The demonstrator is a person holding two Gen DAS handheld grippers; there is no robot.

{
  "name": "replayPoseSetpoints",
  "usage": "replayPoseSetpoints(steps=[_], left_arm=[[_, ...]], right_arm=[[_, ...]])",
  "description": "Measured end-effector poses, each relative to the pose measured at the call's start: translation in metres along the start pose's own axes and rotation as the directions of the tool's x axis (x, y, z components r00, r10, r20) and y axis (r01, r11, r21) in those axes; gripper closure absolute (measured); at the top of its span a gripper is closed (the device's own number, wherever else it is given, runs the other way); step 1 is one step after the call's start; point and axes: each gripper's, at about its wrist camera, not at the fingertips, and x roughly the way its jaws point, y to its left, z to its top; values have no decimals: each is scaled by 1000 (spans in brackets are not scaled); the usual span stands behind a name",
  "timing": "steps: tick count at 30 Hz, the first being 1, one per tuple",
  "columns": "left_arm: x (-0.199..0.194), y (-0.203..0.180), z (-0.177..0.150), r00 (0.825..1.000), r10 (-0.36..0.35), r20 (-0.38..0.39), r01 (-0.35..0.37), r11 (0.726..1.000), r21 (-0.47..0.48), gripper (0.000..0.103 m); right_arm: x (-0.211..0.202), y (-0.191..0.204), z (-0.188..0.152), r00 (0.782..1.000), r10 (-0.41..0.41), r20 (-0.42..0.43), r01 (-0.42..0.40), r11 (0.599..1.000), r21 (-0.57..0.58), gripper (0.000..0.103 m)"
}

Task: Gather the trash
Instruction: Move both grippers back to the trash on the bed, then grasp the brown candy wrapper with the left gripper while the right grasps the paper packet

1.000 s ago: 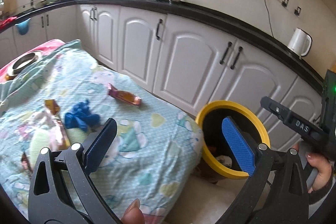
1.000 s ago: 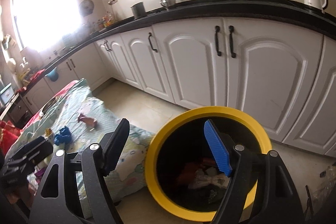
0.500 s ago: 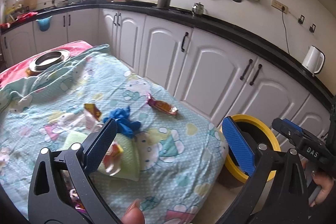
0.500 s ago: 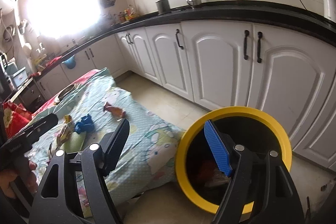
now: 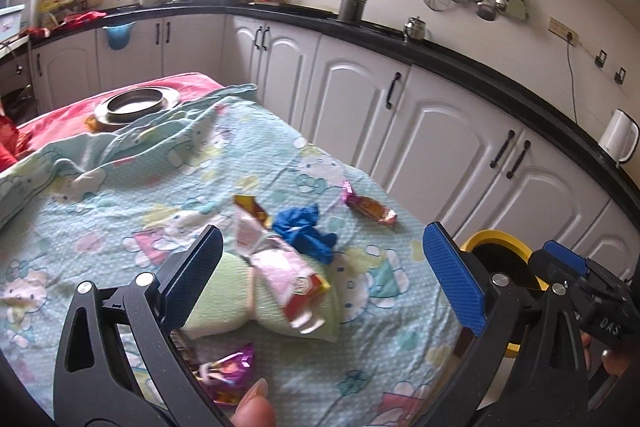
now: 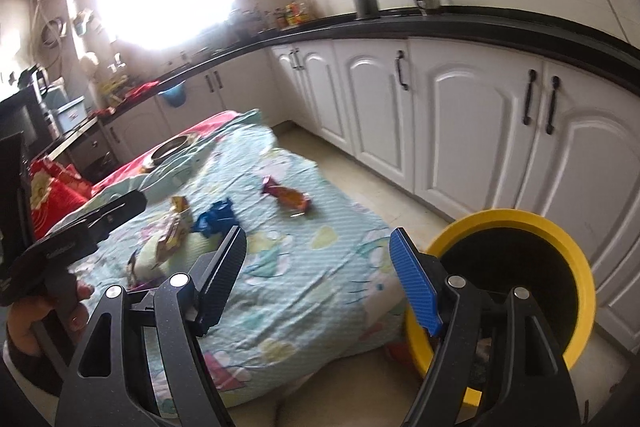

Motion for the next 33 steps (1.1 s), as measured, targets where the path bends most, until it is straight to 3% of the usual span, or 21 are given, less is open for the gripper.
replayPoseSetpoints(steps=[20,26,33], left_arm=[[-14,84,0,993,114,-9,-114,984,-134,11],[-8,112,-6,989,134,-61,-144,972,-187,11],[6,136,-24,986,61,-156,-101,958,-266,36]], right_arm=[[41,91,-7,979,172,-108,-186,974,-131,31],[56,104,-4,973,194,-128,-209,970,-120,32],[80,118,-1,962,220,-161,-238,966,-103,35]])
